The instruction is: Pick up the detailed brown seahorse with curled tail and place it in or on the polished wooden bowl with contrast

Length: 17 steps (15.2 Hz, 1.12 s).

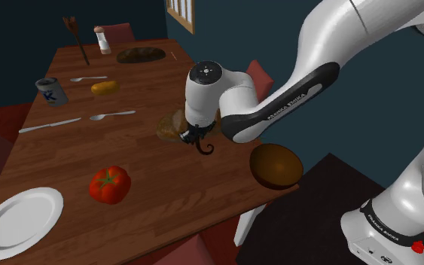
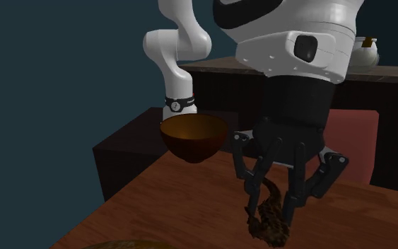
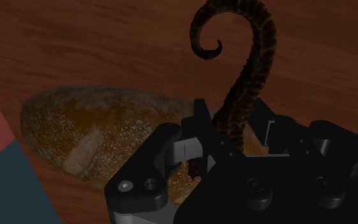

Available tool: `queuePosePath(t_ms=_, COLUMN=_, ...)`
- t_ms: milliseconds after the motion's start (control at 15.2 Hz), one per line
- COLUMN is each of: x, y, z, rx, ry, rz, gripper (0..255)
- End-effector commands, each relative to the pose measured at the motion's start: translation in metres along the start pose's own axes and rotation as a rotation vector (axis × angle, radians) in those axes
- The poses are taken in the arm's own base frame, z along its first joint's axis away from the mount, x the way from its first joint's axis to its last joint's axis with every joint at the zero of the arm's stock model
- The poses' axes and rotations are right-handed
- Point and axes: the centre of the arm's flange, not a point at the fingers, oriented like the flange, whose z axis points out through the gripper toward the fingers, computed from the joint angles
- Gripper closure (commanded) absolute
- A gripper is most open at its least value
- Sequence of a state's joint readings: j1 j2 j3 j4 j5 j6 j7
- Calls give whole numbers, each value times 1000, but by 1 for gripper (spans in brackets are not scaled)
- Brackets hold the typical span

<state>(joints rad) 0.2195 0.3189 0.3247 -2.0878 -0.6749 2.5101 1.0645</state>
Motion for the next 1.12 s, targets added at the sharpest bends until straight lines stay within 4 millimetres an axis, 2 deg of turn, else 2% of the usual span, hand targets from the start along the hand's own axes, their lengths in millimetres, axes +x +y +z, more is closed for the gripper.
queuePosePath(t_ms=0, x=3, y=2, z=-11, rx=0, ry=0, rz=0, gripper=255)
queuePosePath(t_ms=1056, x=31, y=13, z=-90, rx=0, ry=0, rz=0, gripper=255)
